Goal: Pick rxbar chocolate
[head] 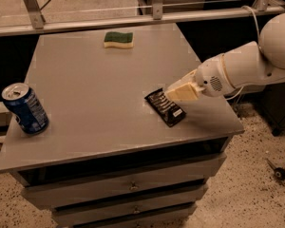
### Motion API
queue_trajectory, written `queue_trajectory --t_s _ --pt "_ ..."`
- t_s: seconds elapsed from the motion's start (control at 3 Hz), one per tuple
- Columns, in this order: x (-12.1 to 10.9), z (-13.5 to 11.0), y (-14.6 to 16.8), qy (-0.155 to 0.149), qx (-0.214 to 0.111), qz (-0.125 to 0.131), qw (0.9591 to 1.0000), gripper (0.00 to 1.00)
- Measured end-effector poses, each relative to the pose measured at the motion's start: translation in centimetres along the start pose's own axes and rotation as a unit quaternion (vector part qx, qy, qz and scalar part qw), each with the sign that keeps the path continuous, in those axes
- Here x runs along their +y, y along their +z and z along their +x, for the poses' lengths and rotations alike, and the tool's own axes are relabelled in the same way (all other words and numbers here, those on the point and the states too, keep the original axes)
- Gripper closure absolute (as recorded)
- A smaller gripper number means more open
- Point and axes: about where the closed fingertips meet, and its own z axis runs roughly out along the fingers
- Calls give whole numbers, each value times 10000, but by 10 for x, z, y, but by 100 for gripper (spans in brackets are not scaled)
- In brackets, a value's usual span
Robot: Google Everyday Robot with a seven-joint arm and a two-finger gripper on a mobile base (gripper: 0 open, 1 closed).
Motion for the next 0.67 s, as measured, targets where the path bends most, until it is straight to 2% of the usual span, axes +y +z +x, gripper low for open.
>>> queue_trajectory --t_s 0.33,0.67 --pt "3 5 2 -119 244 31 9996 6" --pt "5 11 7 -192 509 106 9985 0"
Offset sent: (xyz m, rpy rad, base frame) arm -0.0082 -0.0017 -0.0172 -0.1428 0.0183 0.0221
